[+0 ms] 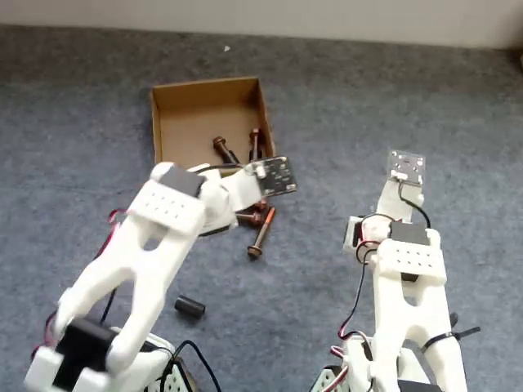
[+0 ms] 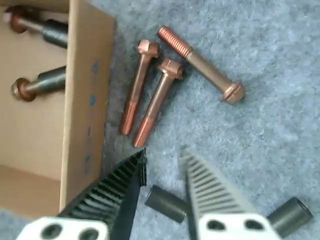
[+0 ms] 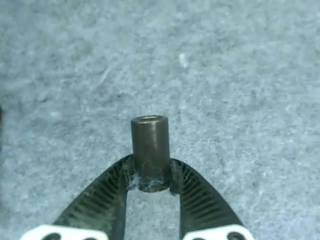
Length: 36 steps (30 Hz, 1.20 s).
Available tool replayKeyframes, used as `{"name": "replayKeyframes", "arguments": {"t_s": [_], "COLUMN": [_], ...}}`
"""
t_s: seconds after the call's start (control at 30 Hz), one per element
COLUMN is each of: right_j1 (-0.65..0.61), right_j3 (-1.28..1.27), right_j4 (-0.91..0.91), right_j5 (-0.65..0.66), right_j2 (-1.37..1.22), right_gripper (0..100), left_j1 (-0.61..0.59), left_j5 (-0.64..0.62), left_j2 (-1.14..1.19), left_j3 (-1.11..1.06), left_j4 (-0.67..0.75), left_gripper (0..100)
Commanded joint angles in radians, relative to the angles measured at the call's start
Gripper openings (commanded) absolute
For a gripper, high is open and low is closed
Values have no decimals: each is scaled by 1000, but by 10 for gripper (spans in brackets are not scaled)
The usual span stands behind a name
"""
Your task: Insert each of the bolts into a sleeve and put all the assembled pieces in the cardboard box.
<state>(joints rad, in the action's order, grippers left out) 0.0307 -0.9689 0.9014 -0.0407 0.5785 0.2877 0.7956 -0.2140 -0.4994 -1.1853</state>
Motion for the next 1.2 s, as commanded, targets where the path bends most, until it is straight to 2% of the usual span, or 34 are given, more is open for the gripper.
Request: {"name": "replayKeyframes", "arguments": {"t_s": [0.0,0.2,0.37,1.17], "right_j1": [18,18,16,15], "right_j3": [7,7,7,7], "right_j4": [-27,-27,-27,-24], "right_j5": [-8,-8,-5,-2], "right_j2": [36,35,35,35], "right_gripper": [5,6,6,6], "left_j1": [31,31,31,79], "left_j5": [17,66,68,68], "left_j2": [189,437,544,568], "left_j3": [166,343,420,427], "left_j4": [3,-5,-5,3], "left_gripper": [184,167,168,168]}}
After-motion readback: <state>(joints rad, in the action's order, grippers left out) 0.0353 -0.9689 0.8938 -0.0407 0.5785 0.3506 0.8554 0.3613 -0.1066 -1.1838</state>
